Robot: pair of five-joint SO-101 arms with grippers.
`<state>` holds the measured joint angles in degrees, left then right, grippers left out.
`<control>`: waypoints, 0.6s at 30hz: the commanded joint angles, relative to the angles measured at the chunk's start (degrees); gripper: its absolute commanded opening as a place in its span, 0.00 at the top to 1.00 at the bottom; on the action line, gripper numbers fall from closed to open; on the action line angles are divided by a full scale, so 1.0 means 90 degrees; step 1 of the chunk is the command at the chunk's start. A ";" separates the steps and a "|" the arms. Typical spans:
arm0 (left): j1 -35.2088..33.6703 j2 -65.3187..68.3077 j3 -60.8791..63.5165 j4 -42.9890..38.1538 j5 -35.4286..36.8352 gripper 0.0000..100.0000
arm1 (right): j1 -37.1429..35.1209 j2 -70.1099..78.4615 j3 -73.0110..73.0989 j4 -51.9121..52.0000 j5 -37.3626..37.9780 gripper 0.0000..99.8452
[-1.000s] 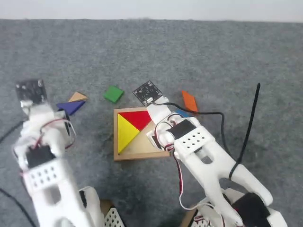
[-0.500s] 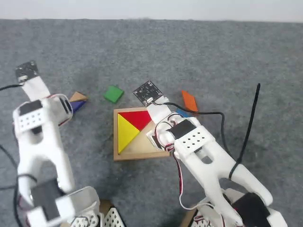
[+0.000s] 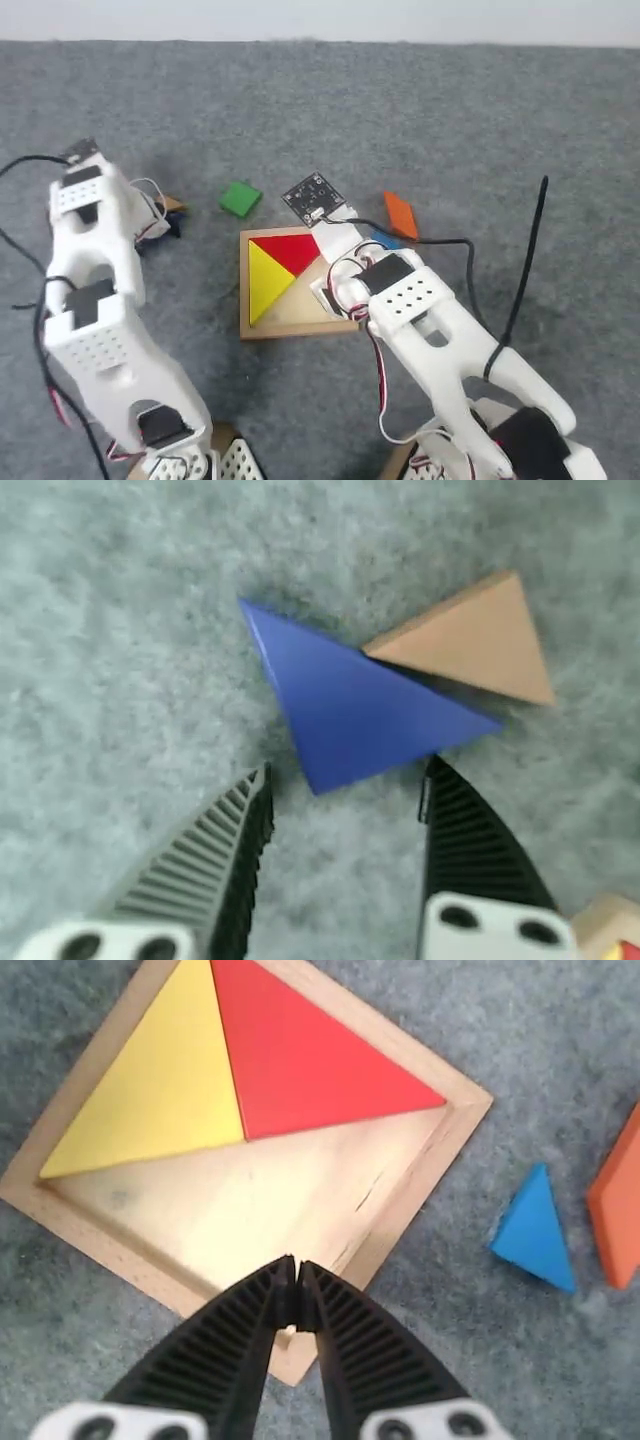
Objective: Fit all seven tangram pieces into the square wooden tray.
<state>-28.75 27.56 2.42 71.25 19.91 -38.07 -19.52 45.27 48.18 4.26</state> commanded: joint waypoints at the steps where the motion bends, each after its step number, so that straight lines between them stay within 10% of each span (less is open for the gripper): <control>1: -0.0068 -0.0068 -0.0542 0.0567 0.0176 0.77 | 0.0024 -0.0337 -0.0049 -0.0093 0.0000 0.99; 9: -0.0078 -0.1172 0.0347 0.0733 -0.0078 0.77 | 0.0024 -0.0337 -0.0049 -0.0093 0.0264 0.99; 18: -0.0283 -0.3429 0.3443 -0.2735 -0.0107 0.77 | 0.0024 -0.0337 -0.0039 -0.0093 0.0293 0.99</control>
<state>-31.03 4.00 27.30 59.30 20.00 -38.07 -19.52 45.27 48.18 6.20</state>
